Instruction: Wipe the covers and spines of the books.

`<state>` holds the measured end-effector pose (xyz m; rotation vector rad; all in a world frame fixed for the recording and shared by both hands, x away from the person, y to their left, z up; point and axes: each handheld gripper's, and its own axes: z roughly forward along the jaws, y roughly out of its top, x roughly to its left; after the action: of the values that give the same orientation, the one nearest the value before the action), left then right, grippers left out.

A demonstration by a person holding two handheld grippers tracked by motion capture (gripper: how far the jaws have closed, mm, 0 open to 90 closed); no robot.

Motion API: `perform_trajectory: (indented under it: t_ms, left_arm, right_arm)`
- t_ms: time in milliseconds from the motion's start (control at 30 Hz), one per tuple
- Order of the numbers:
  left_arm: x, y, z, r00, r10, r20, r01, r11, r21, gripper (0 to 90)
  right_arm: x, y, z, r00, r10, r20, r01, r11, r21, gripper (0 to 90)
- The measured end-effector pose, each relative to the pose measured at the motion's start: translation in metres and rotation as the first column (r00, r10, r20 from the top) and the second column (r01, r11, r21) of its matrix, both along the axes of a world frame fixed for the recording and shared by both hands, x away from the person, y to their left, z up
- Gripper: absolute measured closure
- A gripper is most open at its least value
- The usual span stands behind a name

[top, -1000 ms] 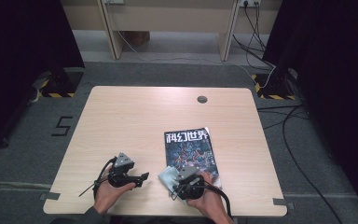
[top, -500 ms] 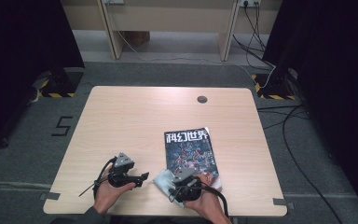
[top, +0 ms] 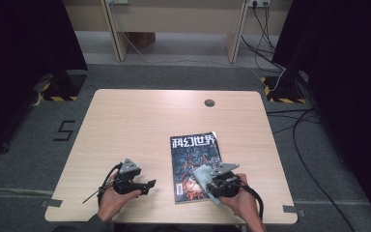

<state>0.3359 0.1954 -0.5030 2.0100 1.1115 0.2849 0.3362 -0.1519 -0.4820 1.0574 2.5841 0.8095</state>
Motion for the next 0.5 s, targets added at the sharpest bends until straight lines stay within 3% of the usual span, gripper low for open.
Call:
perform_trajectory:
  t_ms: [100,200,233,267,300,467,500]
  left_arm:
    - [0.000,-0.008,-0.001,0.9999,-0.011,-0.007,0.011,0.9997,-0.024,21.9]
    - [-0.004,-0.022,-0.002,0.9991,-0.041,-0.002,0.041,0.9986,-0.034,21.8]
    - [-0.008,-0.036,-0.003,0.9977,-0.068,0.001,0.068,0.9969,-0.038,21.7]
    - [-0.008,-0.036,-0.003,0.9977,-0.068,0.001,0.068,0.9969,-0.038,21.7]
    - [-0.012,-0.051,-0.006,0.9955,-0.095,0.006,0.095,0.9950,-0.031,21.5]
    - [-0.017,-0.075,-0.011,0.9912,-0.131,0.016,0.131,0.9913,-0.009,20.5]
    - [-0.017,-0.083,-0.014,0.9897,-0.141,0.025,0.140,0.9899,0.022,20.4]
  right_arm:
    - [0.004,-0.015,-0.001,0.9994,-0.034,0.001,0.034,0.999,0.012,64.1]
    - [0.003,-0.012,-0.001,0.9990,-0.044,-0.006,0.044,0.999,0.004,63.9]
    - [0.002,-0.008,-0.001,0.9997,-0.024,0.010,0.024,1.000,-0.011,64.1]
    - [0.002,-0.008,-0.001,0.9997,-0.024,0.010,0.024,1.000,-0.011,64.1]
    - [0.000,-0.001,-0.001,1.0000,-0.005,-0.002,0.005,1.000,0.006,64.0]
    - [-0.005,0.013,-0.002,0.9994,0.034,0.001,-0.034,0.999,0.010,64.1]
    - [-0.007,0.019,-0.002,0.9986,0.052,0.002,-0.052,0.999,0.008,64.1]
